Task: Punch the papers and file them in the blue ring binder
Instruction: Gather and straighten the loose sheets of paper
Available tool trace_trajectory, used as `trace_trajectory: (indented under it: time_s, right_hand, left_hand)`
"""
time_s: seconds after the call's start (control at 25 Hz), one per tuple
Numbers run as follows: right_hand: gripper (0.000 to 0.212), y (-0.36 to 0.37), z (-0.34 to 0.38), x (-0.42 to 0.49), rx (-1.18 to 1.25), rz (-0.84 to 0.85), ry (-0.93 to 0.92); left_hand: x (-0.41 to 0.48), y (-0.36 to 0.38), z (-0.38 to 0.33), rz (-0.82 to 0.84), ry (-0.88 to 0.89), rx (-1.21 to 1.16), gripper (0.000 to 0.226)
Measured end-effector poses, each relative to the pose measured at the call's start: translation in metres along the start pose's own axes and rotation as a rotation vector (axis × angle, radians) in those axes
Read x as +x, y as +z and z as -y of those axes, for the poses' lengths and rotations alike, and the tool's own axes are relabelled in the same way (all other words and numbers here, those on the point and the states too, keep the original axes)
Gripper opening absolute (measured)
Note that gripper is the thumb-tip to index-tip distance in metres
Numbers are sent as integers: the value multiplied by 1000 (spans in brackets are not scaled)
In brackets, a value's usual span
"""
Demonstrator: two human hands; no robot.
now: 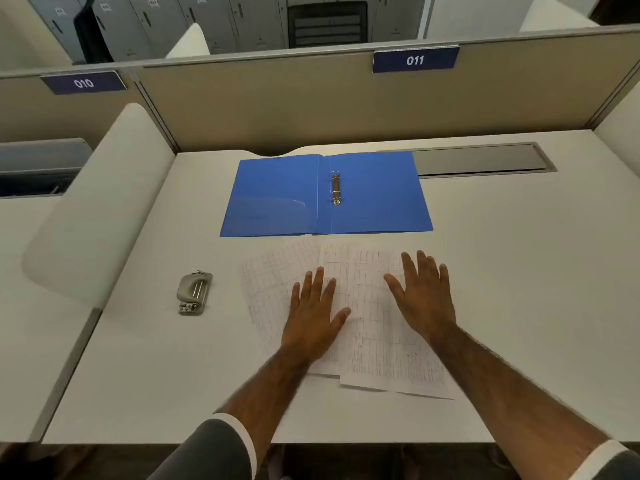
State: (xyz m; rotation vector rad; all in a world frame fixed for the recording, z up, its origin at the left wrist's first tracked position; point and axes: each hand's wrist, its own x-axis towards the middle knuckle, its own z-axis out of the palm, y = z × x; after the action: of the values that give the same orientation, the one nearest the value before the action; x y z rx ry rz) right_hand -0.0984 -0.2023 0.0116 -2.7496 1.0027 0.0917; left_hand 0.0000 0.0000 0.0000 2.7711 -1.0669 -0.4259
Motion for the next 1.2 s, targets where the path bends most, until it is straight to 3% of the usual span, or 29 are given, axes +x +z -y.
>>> trace_trajectory:
  time_s: [0.28,0.72,0.8,0.88,1.0,1.12,1.2]
  right_hand:
    - [88,14,-18,7,93,76,-5]
    - [89,10,-38,24,65,140,22]
    - [83,7,-35,20,200,135,27]
    - [78,-2,-28,11,504,134,70]
    - [80,-16,-14,-8,806,-14,133]
    - [84,-26,-11,-23,1087,-61,448]
    - [53,-27,-15,-32,1134,42,513]
  left_hand:
    - [-6,22,-9,47,294,92,71]
    - [-10,36,-9,97,286,100,71]
    - [-9,36,-10,100,282,97,71]
    - [-8,36,-12,103,284,95,71]
    - [-9,37,-11,95,282,97,71]
    - [-8,38,-11,94,284,89,71]
    - [-8,37,-11,102,289,93,71]
